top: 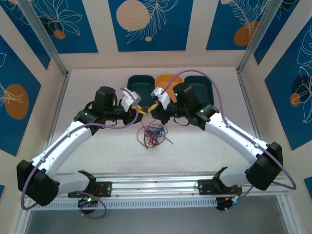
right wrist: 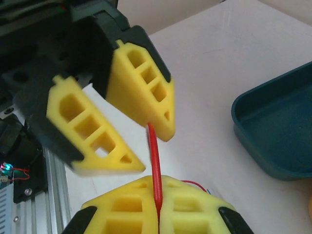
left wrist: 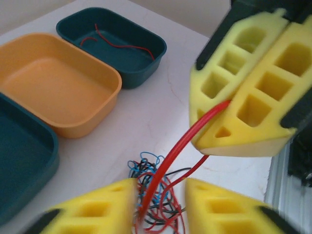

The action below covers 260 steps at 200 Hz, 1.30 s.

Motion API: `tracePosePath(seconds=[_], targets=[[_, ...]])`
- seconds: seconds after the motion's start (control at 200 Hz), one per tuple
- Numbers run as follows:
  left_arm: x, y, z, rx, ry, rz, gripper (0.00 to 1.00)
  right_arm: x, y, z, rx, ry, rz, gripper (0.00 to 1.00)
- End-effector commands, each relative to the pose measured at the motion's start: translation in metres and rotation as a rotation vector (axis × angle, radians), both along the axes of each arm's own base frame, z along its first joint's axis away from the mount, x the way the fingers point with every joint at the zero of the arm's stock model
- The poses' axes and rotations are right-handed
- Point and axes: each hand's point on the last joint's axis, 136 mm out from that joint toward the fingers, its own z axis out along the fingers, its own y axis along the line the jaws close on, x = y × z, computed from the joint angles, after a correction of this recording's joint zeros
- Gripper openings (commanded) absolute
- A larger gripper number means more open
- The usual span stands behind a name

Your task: Untangle the cables

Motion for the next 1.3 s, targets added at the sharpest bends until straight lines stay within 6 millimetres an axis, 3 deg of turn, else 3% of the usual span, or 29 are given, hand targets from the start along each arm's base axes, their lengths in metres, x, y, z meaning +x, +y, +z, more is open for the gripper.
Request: tracePosePath(seconds=[0.0, 0.03, 0.1, 0.28, 0.5, 0.78, 0.945, 1.296], targets=[[0.004, 0.006, 0.010, -0.011, -0.043, 0.052, 0.68, 0.008, -0.010, 0.034, 0.075, -0.038, -0.064, 0.00], [0.005, 0.008, 0.010, -0.017, -0.051, 0.071, 0.74, 0.012, -0.015, 0.037, 0.076, -0.041, -0.099, 0.00], [0.006, 0.015, 0.012, -0.032, -0.075, 0.115, 1.00, 0.019, -0.023, 0.048, 0.075, -0.048, -0.160, 0.00], [0.006, 0.033, 0.022, -0.081, -0.146, 0.226, 1.00, 0.027, -0.043, 0.088, 0.105, -0.097, -0.293, 0.00], [0.011, 0.045, 0.011, -0.088, -0.187, 0.307, 1.00, 0.050, -0.076, 0.138, 0.128, -0.137, -0.512, 0.00], [0.022, 0.041, -0.010, -0.090, -0.098, 0.343, 1.00, 0.053, -0.082, 0.176, 0.181, -0.159, -0.537, 0.00], [0.026, 0.035, -0.015, -0.116, -0.069, 0.340, 1.00, 0.070, -0.109, 0.180, 0.115, -0.153, -0.692, 0.00], [0.029, 0.035, -0.022, -0.111, -0.065, 0.348, 1.00, 0.124, -0.194, 0.167, 0.073, -0.095, -0.966, 0.00]])
